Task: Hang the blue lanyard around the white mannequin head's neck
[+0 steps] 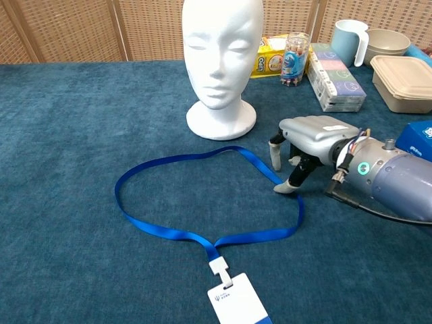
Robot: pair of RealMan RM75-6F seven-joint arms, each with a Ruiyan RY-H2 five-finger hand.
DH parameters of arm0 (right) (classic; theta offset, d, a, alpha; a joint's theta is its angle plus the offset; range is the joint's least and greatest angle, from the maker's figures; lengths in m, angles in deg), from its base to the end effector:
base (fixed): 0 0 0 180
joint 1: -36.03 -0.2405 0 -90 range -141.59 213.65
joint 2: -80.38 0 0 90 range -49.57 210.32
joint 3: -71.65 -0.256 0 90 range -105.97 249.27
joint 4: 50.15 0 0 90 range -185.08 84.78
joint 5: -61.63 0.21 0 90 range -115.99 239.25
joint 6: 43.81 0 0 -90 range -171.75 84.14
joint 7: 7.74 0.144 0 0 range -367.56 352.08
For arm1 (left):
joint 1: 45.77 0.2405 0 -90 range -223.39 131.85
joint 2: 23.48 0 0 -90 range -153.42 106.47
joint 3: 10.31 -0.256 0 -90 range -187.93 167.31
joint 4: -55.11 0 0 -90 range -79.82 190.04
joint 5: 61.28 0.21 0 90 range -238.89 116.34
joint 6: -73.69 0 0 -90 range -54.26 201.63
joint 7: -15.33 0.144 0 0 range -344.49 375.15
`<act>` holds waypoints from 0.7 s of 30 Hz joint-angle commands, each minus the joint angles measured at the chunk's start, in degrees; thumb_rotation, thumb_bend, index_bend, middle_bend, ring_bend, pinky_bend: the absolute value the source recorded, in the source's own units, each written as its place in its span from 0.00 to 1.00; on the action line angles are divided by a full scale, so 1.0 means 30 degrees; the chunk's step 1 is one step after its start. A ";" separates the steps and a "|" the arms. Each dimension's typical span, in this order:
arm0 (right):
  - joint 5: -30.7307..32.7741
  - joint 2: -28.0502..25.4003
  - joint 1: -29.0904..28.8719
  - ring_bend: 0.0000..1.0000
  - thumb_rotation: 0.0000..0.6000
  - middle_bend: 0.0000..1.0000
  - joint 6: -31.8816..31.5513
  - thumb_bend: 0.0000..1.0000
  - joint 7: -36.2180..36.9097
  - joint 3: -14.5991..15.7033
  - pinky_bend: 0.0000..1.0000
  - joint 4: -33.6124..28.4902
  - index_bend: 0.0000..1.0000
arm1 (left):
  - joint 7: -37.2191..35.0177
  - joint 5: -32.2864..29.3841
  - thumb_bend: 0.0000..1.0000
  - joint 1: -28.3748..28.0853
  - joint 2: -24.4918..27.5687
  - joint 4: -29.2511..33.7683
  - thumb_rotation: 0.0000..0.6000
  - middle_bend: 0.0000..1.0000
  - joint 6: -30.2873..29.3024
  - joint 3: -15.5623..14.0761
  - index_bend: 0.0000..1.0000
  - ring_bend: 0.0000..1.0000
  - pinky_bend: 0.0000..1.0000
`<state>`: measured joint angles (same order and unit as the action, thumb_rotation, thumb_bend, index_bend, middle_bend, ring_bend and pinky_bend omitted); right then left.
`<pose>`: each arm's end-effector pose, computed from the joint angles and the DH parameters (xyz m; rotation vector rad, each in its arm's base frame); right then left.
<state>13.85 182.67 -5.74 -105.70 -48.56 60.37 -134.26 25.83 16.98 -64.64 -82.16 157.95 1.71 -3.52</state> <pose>-0.1341 -0.3137 -0.0766 1.7956 -1.0148 0.7362 -0.2468 0.2568 0.1561 -1.5750 -0.8473 -0.8752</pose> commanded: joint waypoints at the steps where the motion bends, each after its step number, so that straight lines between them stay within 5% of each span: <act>1: 0.0043 -0.0088 0.0014 1.00 0.90 1.00 -0.0045 0.24 -0.0011 0.0003 1.00 0.0018 0.50 | -0.0001 0.0001 0.11 -0.0021 -0.0037 -0.0027 0.78 0.49 -0.0005 -0.0002 0.52 0.41 0.27; 21: 0.0172 -0.0828 0.0171 1.00 0.90 1.00 -0.0451 0.29 -0.0151 0.0149 1.00 0.0611 0.50 | 0.0072 -0.0021 0.11 -0.0160 -0.0303 -0.0051 0.79 0.49 0.0056 -0.0138 0.52 0.41 0.27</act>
<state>14.38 180.20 -5.24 -107.03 -49.01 60.80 -132.47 26.05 16.92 -65.12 -83.05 157.79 1.87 -3.92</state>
